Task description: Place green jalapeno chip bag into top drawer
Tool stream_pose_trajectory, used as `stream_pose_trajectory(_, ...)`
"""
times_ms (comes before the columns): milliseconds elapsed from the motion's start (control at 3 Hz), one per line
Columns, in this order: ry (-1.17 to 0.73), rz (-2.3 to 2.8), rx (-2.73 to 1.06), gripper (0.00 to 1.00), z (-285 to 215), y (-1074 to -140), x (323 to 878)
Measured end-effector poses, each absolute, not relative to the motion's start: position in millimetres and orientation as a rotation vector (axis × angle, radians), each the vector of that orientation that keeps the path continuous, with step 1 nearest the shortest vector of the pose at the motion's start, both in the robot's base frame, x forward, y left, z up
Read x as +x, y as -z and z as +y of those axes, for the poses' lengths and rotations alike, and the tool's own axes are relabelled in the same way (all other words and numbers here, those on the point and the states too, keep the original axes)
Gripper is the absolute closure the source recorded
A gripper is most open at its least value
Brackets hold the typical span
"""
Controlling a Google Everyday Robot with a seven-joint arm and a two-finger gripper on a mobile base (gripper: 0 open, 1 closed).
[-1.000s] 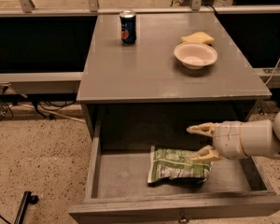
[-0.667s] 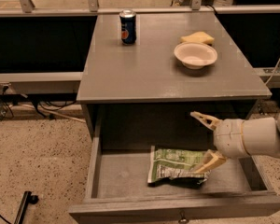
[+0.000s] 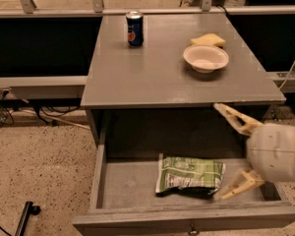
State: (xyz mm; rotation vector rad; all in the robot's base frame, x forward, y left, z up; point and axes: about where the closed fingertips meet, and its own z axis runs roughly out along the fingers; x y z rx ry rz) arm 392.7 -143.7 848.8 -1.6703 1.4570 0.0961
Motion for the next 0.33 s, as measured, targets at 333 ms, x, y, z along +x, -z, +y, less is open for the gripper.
stream_pose_trajectory(333,-0.057,1.504,-1.61,0.0,-164.8,-855.7,381.0)
